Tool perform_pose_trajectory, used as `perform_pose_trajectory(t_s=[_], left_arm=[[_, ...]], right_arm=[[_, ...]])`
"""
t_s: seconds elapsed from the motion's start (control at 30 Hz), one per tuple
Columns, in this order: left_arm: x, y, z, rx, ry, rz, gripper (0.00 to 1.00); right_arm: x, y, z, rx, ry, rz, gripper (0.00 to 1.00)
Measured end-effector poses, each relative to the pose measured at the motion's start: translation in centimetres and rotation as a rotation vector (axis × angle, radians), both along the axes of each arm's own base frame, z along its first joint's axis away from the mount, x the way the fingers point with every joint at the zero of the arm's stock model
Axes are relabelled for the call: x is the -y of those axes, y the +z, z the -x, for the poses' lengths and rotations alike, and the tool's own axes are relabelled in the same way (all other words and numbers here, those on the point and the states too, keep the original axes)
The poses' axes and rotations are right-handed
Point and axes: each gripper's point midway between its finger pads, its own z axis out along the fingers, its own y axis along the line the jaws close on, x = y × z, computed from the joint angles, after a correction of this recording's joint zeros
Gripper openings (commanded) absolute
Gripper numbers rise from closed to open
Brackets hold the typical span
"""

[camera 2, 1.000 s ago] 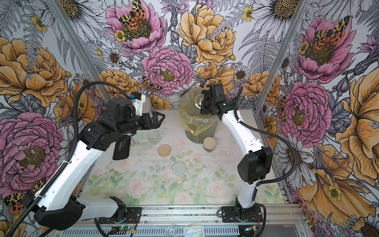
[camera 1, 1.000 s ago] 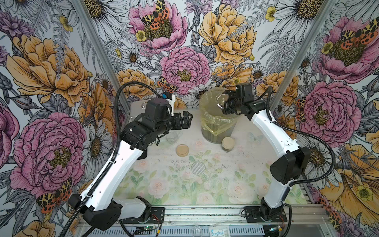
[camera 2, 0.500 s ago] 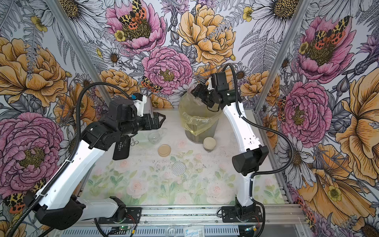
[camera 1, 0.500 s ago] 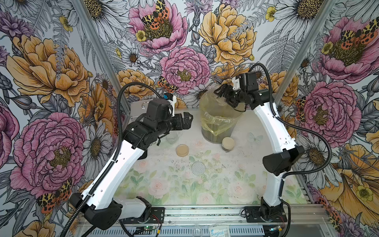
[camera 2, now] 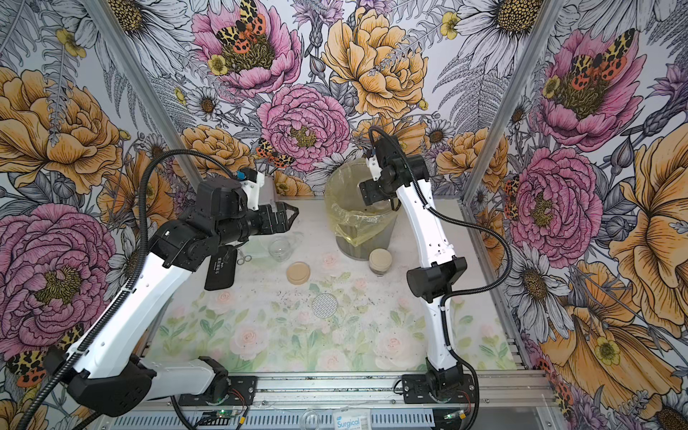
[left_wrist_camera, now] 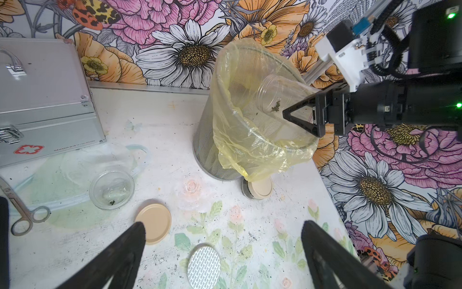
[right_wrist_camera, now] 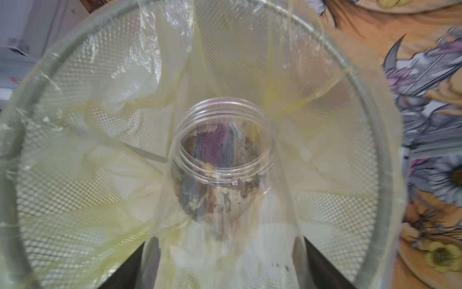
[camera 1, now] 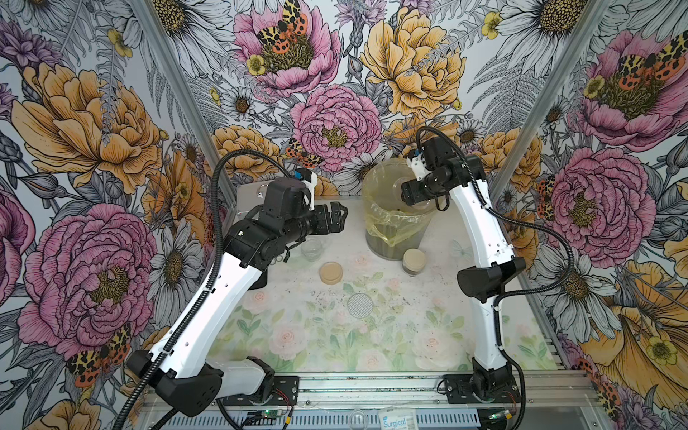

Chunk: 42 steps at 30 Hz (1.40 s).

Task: Empty moldy tea leaves from jars
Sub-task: Pour the moldy tea leaves from the jar into the trash bin.

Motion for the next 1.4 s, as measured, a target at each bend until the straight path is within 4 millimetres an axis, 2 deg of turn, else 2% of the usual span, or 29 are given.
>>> perform_pose_trajectory(t_s=[0.13, 0.2, 0.3, 0.4, 0.5, 0.8, 1.03, 1.13, 1.3, 1.33, 1.4], left_arm=[[0.1, -0.5, -0.1, -0.007, -0.001, -0.002, 0.99], [0.1, -0.7, -0.2, -0.011, -0.001, -0.004, 0.99], [0.1, -1.2, -0.2, -0.02, -0.003, -0.006, 0.99], [0.0, -1.5, -0.2, -0.027, -0.003, -0.005, 0.99], [-0.2, -1.6, 0.1, -0.026, 0.0, -0.002, 0.99], [-0.9, -0.4, 1.1, 0.008, 0.002, 0.02, 0.99], [-1.2, -0.2, 1.4, 0.014, 0.008, 0.026, 0.99], [-1.3, -0.2, 1.4, 0.014, 0.009, 0.027, 0.99], [-1.5, -0.2, 1.7, 0.015, 0.01, 0.031, 0.99], [-1.5, -0.2, 1.8, 0.016, 0.01, 0.031, 0.99], [-1.5, -0.1, 1.9, 0.019, 0.011, 0.034, 0.99]], right_arm=[[-1.1, 1.5, 0.2, 0.099, 0.181, 0.188, 0.0], [-1.7, 1.7, 0.5, 0.132, 0.306, 0.34, 0.0], [-1.8, 0.8, 0.5, 0.138, 0.442, 0.576, 0.0], [-2.6, -0.5, -0.3, 0.133, 0.534, 0.711, 0.0], [-2.5, -0.5, -1.0, 0.144, 0.56, 0.775, 0.0], [-1.3, 2.5, -2.5, 0.226, 0.563, 0.952, 0.0], [-1.4, 6.0, -2.3, 0.327, 0.557, 0.985, 0.0], [-0.9, 5.1, -1.6, 0.296, 0.577, 0.995, 0.0], [-0.4, 0.9, -1.3, 0.182, 0.638, 1.007, 0.0], [-0.4, 0.4, -1.4, 0.172, 0.647, 1.002, 0.0], [-0.8, 0.8, -1.4, 0.189, 0.65, 0.979, 0.0]])
